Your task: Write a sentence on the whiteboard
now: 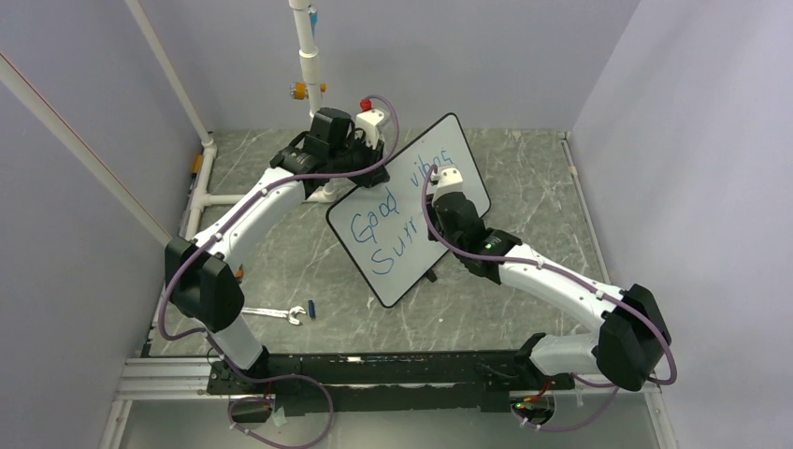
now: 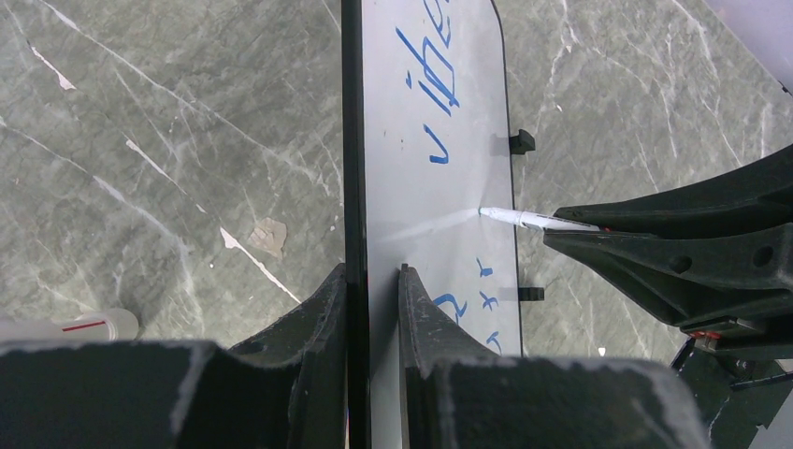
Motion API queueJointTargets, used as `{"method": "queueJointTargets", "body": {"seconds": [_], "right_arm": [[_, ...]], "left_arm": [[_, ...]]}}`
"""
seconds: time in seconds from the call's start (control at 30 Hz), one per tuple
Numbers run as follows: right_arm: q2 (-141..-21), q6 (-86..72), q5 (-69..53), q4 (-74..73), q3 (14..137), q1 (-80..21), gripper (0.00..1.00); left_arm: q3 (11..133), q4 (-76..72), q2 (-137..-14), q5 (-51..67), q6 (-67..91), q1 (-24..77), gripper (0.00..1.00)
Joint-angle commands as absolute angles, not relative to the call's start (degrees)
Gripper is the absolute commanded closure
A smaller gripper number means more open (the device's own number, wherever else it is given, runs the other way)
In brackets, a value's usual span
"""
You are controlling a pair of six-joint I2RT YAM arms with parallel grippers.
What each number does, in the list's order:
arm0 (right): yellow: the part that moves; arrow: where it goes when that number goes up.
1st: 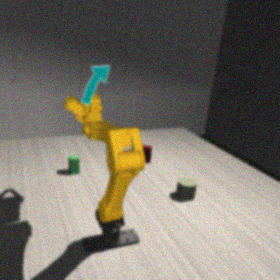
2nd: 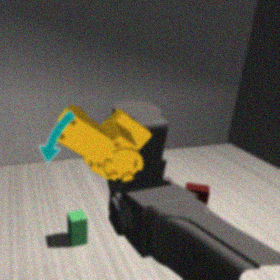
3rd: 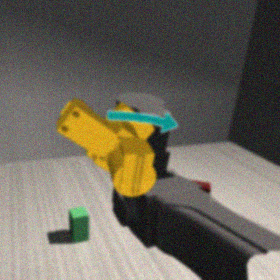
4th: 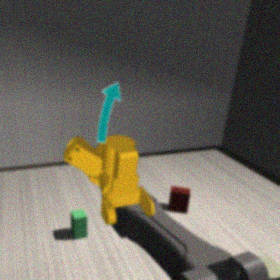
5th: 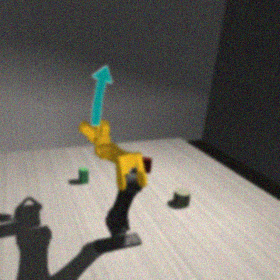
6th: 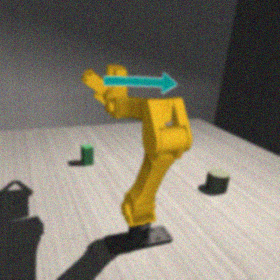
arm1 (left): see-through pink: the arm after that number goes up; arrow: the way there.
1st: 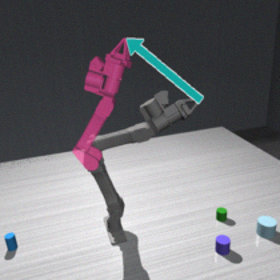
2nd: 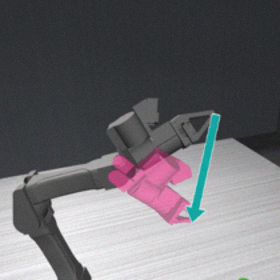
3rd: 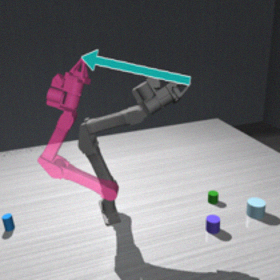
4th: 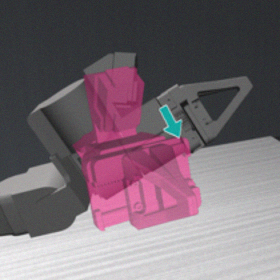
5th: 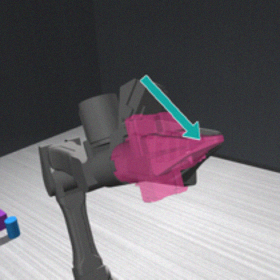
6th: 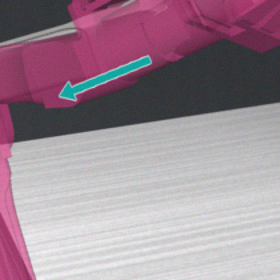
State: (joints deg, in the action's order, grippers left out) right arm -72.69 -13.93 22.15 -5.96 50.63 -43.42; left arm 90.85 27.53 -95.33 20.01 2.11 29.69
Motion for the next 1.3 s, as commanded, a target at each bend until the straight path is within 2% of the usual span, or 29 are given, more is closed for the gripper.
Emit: {"method": "queueJointTargets", "body": {"seconds": [0.0, 0.8, 1.1, 1.27], "right_arm": [[-73.3, -14.1, 19.4, -1.8, 52.7, -43.2, 1.00], [-70.3, -15.1, 11.4, -0.3, 45.2, -43.2, 1.00], [-69.8, -15.6, 13.3, -0.7, 42.6, -43.2, 1.00], [-71.7, -14.8, 16.6, -2.5, 44.9, -43.2, 1.00]], "left_arm": [[91.1, 24.9, -93.5, 18.6, -2.4, 29.9, 1.00], [91.1, 25.0, -93.5, 18.5, -2.5, 29.9, 1.00], [90.8, 24.8, -93.2, 18.8, -2.5, 29.9, 1.00], [90.9, 24.8, -93.3, 18.9, -2.5, 29.8, 1.00]]}}
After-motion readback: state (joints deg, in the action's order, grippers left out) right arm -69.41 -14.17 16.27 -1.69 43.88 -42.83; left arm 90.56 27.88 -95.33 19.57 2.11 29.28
